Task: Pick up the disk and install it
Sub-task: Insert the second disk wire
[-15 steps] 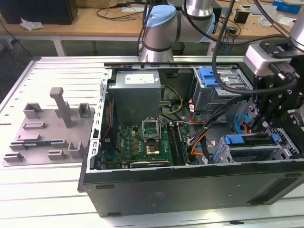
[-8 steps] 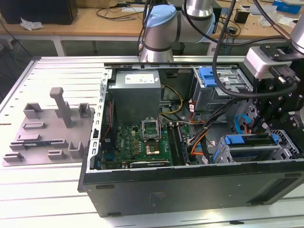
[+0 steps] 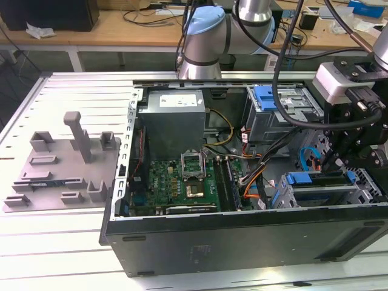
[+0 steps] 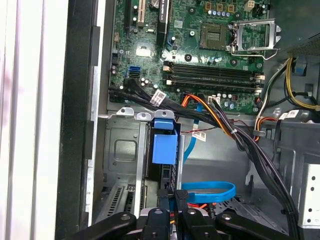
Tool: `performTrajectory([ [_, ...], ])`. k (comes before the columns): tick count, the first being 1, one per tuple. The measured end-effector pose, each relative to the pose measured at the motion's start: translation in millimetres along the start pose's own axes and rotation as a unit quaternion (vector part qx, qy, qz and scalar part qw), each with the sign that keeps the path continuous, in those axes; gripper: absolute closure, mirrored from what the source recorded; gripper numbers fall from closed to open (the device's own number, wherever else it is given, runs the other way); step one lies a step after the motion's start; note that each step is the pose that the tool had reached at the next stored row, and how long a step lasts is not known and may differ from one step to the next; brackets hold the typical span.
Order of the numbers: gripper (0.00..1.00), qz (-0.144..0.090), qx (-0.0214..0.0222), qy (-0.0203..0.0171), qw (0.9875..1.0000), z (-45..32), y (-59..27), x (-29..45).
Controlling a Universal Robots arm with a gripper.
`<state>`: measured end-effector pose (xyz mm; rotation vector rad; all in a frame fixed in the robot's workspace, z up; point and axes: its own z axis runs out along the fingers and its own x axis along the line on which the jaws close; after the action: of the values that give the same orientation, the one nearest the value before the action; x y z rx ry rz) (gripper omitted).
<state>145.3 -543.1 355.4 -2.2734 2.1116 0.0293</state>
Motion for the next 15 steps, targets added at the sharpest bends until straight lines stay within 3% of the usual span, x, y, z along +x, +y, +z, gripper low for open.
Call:
performTrajectory([
  [15, 0.84, 0.005, 0.0002, 0.0001, 1.0, 2.6, -0.6, 0.2],
])
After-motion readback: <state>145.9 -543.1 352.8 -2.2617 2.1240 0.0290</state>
